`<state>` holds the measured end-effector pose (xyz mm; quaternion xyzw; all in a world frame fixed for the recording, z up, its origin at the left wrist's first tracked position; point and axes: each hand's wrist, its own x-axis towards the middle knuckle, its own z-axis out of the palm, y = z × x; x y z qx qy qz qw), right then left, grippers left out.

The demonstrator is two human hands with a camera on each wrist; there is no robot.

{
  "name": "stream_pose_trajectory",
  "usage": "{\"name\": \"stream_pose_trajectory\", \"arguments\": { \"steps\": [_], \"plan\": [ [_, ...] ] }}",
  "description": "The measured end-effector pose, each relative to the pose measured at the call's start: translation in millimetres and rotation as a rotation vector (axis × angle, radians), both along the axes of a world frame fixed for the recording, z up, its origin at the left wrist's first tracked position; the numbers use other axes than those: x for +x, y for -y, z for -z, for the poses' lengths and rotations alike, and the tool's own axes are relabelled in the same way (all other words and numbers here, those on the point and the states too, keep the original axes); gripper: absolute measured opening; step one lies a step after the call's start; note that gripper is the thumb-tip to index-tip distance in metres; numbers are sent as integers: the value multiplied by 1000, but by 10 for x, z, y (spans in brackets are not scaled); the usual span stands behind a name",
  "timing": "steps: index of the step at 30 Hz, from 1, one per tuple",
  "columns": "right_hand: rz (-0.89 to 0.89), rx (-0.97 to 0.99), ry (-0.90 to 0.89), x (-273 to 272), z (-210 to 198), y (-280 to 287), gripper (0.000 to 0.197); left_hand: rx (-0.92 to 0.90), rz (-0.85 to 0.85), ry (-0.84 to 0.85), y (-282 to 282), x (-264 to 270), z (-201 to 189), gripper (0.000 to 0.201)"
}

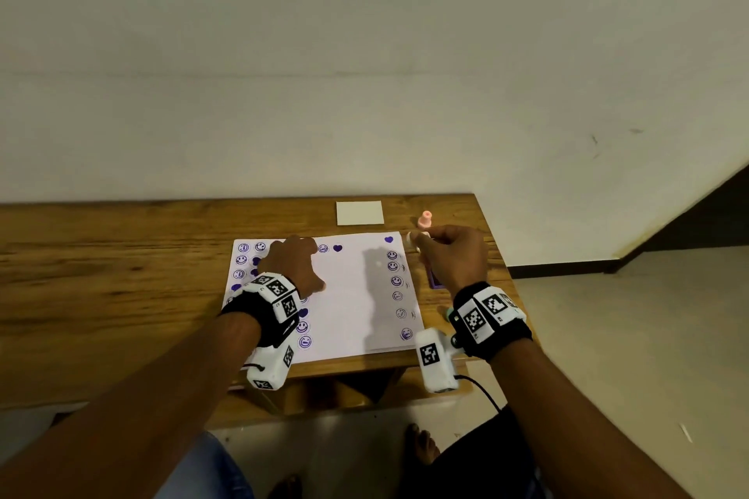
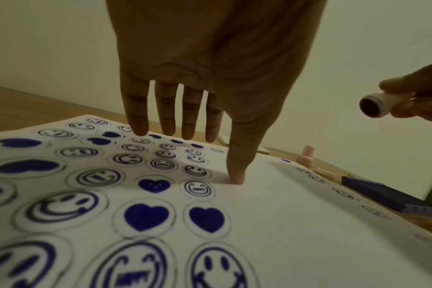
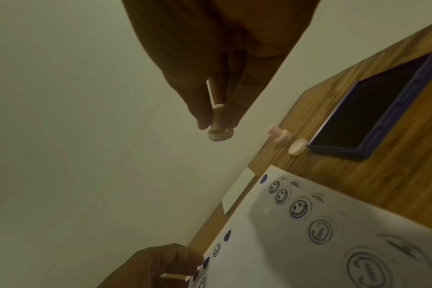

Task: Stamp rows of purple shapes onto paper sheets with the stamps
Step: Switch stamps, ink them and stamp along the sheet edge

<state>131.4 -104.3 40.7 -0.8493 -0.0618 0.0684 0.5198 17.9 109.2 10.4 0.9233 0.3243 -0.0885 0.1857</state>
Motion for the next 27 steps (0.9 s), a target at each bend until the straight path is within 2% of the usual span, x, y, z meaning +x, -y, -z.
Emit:
{"name": "stream_pose_trajectory", "arguments": {
  "steps": [3,9,12,15,18,21,27],
  "plan": [
    [19,6,4,2,-10,126,12,-32,-2,16,14,-39,-4,62],
    [44,74,2,-66,-63,362,12,5,-22,168,44,-70,-140,38],
    [80,129,-27,-97,-59,498,9,-36,-6,173,176,-106,-149,31],
    [95,155,-26,-136,0,638,7,-152,91,223,437,-143,-105,25],
    [117,186,-48,-177,99,764,6,-304,178,304,762,-136,-59,25],
    [155,245,-101,-196,245,884,12,-406,163,360,1106,-45,-1,31],
    [216,303,-148,-138,469,982,6,-362,239,405,1555,254,66,45]
  ]
}}
